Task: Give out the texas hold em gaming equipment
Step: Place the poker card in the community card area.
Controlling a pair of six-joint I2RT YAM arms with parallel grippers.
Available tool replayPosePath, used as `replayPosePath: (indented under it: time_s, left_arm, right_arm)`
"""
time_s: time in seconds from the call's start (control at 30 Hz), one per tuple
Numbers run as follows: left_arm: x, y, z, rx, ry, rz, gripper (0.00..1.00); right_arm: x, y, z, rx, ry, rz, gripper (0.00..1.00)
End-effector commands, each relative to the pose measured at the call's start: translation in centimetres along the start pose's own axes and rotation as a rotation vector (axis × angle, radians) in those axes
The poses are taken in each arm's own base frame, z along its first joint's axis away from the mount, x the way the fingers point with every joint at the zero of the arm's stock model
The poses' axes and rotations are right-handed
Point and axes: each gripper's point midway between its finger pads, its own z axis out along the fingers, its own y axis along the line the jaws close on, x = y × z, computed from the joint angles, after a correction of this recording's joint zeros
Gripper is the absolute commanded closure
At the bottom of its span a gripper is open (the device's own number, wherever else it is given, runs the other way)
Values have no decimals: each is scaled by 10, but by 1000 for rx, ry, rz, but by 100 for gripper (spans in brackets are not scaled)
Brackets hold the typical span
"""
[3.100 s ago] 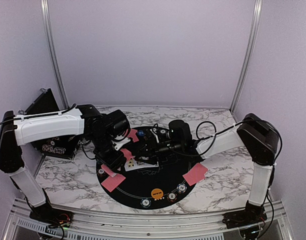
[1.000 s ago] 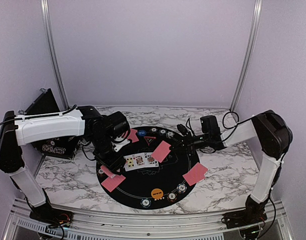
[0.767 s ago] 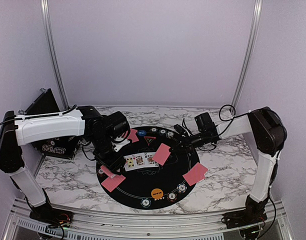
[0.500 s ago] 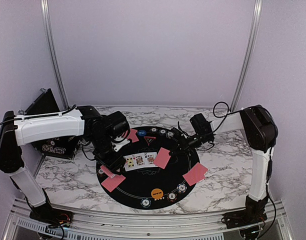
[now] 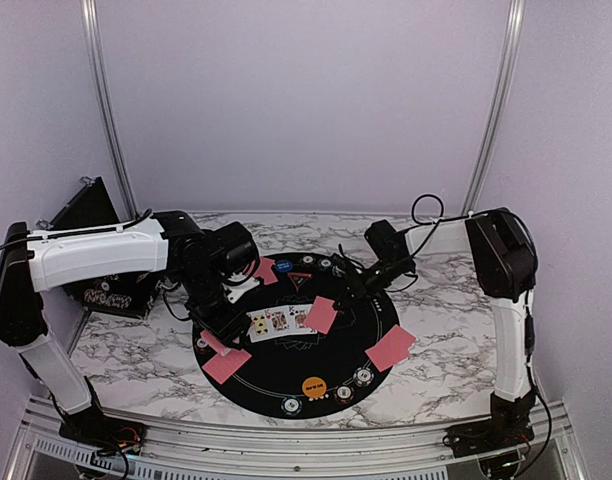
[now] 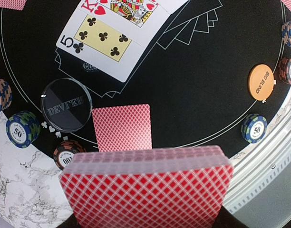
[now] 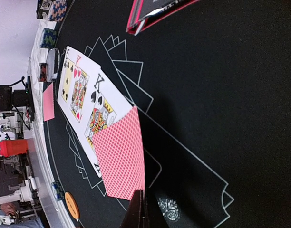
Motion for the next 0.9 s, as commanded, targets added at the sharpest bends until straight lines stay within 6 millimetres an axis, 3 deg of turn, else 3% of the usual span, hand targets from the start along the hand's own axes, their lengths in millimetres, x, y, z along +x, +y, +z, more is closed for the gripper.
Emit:
replayPosePath:
  time_s: [0.0, 0.23, 0.53, 0.87]
  left_arm:
    - [3, -1, -8, 2, -19, 11, 41]
    - [3, -1, -8, 1, -19, 9, 41]
    - [1, -1, -9, 3, -23, 8, 41]
    - [1, -2, -9, 7, -23, 7, 41]
  right_arm:
    - [1, -7, 10, 101, 64, -50, 98]
    - [-2, -9, 13, 175, 84, -84, 89]
    - [-11, -9, 6, 298, 44, -98, 60]
    - [-24, 0, -37, 493, -122, -40, 40]
